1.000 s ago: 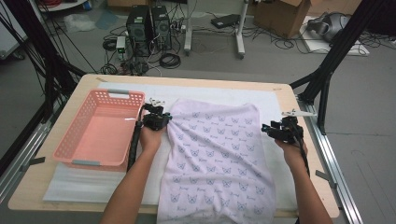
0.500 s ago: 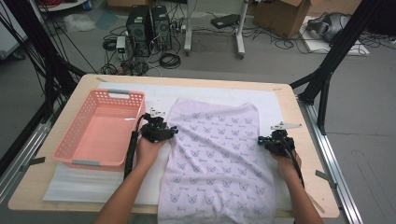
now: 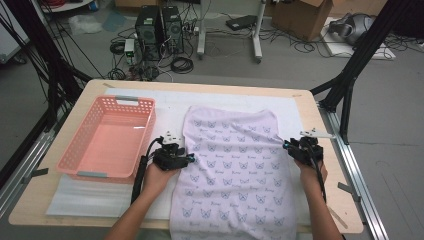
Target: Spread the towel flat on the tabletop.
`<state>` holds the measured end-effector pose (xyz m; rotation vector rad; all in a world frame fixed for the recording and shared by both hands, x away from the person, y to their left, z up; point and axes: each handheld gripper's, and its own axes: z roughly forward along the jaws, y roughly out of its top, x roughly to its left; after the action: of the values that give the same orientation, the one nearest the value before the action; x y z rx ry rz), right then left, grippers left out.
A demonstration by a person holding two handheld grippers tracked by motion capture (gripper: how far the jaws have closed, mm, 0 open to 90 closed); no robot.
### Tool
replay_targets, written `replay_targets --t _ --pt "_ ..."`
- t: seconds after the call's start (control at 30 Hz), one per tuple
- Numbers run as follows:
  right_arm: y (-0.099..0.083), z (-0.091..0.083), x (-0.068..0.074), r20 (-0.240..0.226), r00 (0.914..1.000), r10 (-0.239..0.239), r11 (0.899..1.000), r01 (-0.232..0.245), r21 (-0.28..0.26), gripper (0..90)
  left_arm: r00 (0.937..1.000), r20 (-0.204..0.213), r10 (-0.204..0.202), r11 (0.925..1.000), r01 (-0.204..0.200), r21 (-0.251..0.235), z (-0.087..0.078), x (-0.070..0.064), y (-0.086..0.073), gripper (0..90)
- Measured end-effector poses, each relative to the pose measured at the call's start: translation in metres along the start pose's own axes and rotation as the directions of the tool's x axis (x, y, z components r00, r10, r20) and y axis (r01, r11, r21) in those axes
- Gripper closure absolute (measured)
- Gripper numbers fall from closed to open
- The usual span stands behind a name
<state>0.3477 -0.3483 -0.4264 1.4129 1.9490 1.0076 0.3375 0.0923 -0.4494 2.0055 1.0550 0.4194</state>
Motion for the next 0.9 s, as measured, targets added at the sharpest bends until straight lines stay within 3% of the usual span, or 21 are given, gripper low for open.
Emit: replay_targets --t 0.07,0.17,0.23,0.3,0.33,0.4,0.43,0.47,0.5,0.53,0.6,0.73,0.8,0.83,0.87,0.9 --pt "-0.004 -0.009 0.003 -0.020 0.9998 -0.002 1.000 0.002 -0.010 66.7 0.9984 -0.015 -0.055 0.9985 0.055 -0.006 -0.002 0.004 -0.001 84.3" --pt "-0.011 -0.020 0.007 -0.060 0.9980 -0.018 1.000 0.017 -0.006 66.0 0.9937 -0.089 -0.068 0.9976 0.067 -0.019 -0.009 0.011 -0.001 87.8" --pt "-0.018 -0.029 0.009 -0.075 0.9967 -0.031 1.000 0.031 -0.001 65.3 0.9895 -0.092 -0.112 0.9935 0.109 -0.033 -0.014 0.018 -0.005 87.9" --pt "-0.024 -0.034 0.010 -0.087 0.9959 -0.026 1.000 0.026 0.002 65.1 0.9876 -0.103 -0.119 0.9924 0.114 -0.046 -0.017 0.021 -0.008 87.9" --pt "-0.028 -0.038 0.011 -0.094 0.9953 -0.023 1.000 0.023 0.005 65.0 0.9847 -0.129 -0.117 0.9924 0.111 -0.054 -0.019 0.021 -0.010 89.5" --pt "-0.035 -0.044 0.013 -0.108 0.9940 -0.021 1.000 0.023 0.016 64.6 0.9823 -0.107 -0.154 0.9859 0.145 -0.083 -0.024 0.025 -0.012 89.5" --pt "-0.039 -0.047 0.014 -0.116 0.9930 -0.022 1.000 0.024 0.019 64.3 0.9830 -0.071 -0.169 0.9812 0.161 -0.105 -0.026 0.024 -0.013 84.4" --pt "-0.042 -0.051 0.016 -0.128 0.9915 -0.020 0.999 0.023 0.024 63.9 0.9825 -0.045 -0.181 0.9792 0.176 -0.102 -0.028 0.023 -0.014 73.6" --pt "-0.045 -0.053 0.017 -0.142 0.9897 -0.020 0.999 0.025 0.031 63.0 0.9819 -0.003 -0.190 0.9784 0.189 -0.084 -0.030 0.018 -0.015 66.3" --pt "-0.049 -0.056 0.019 -0.155 0.9875 -0.029 0.999 0.035 0.039 62.6 0.9843 0.018 -0.175 0.9815 0.176 -0.075 -0.032 0.012 -0.017 61.3" --pt "-0.056 -0.060 0.022 -0.167 0.9853 -0.039 0.997 0.050 0.061 61.4 0.9891 0.025 -0.145 0.9879 0.146 -0.053 -0.033 0.002 -0.022 56.2" --pt "-0.066 -0.065 0.025 -0.164 0.9855 -0.043 0.995 0.058 0.087 59.1 0.9883 0.041 -0.147 0.9879 0.149 -0.045 -0.035 -0.011 -0.032 44.6" --pt "-0.071 -0.067 0.028 -0.156 0.9866 -0.049 0.992 0.066 0.107 58.5 0.9893 0.061 -0.132 0.9902 0.135 -0.037 -0.036 -0.017 -0.034 46.7" --pt "-0.073 -0.067 0.028 -0.152 0.9870 -0.052 0.991 0.070 0.116 58.8 0.9919 0.065 -0.109 0.9933 0.111 -0.031 -0.037 -0.022 -0.035 53.7" --pt "-0.075 -0.068 0.029 -0.146 0.9883 -0.044 0.992 0.060 0.109 62.9 0.9948 0.057 -0.084 0.9960 0.086 -0.026 -0.037 -0.025 -0.035 66.2" --pt "-0.075 -0.068 0.030 -0.146 0.9885 -0.041 0.993 0.057 0.108 74.3 0.9972 0.042 -0.062 0.9979 0.062 -0.016 -0.038 -0.028 -0.035 82.1"
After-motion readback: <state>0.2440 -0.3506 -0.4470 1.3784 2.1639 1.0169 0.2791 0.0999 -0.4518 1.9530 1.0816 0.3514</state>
